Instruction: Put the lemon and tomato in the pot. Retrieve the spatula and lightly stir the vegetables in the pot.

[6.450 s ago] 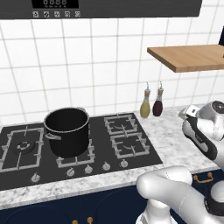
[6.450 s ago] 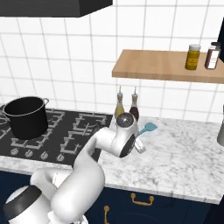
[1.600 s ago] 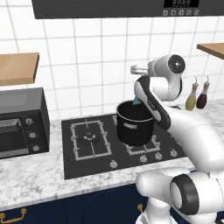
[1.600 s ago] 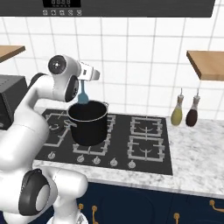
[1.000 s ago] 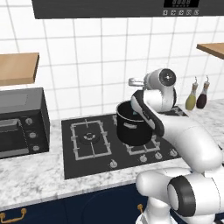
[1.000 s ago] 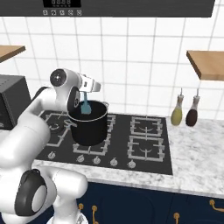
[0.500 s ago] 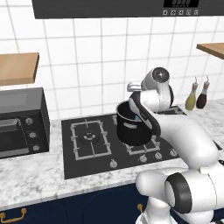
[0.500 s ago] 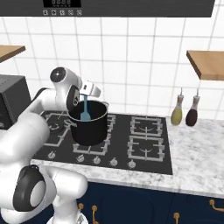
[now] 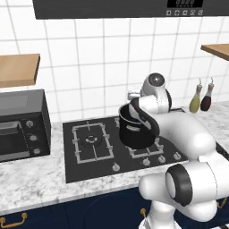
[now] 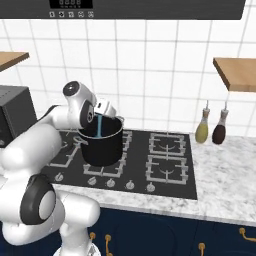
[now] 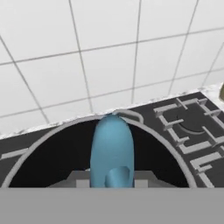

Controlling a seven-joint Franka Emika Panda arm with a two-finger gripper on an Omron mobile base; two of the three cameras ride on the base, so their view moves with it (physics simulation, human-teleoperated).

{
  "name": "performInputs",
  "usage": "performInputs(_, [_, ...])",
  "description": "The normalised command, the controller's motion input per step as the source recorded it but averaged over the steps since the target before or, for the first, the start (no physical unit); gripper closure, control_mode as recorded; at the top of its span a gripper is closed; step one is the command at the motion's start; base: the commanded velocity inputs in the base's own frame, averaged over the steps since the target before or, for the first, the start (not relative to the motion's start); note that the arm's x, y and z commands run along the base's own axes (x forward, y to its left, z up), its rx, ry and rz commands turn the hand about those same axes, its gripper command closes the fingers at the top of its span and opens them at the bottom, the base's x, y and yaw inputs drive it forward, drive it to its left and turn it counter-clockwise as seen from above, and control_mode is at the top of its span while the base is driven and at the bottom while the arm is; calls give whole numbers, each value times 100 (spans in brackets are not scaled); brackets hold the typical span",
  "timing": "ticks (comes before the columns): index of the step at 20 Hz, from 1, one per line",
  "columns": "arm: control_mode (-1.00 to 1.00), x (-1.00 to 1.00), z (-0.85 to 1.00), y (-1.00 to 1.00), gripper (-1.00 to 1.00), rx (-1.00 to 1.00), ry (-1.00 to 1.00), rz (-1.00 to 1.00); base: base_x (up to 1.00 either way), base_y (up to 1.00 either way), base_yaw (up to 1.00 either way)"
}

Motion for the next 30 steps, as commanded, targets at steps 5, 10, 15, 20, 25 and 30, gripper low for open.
performInputs(5, [-100, 19, -49, 0, 100, 0, 0, -2, 0, 0, 0])
performInputs(10, [-100, 12, -6, 0, 100, 0, -13, 0, 0, 0, 0])
performInputs(15, [-100, 10, 12, 0, 100, -1, -21, -3, 0, 0, 0])
performInputs(20, [-100, -29, 72, 0, 100, 10, 6, 0, 0, 0, 0])
performInputs(25, [-100, 1, 48, -6, 100, 1, 25, -5, 0, 0, 0])
performInputs(30, [-100, 2, -20, -16, 100, -19, 7, -4, 0, 0, 0])
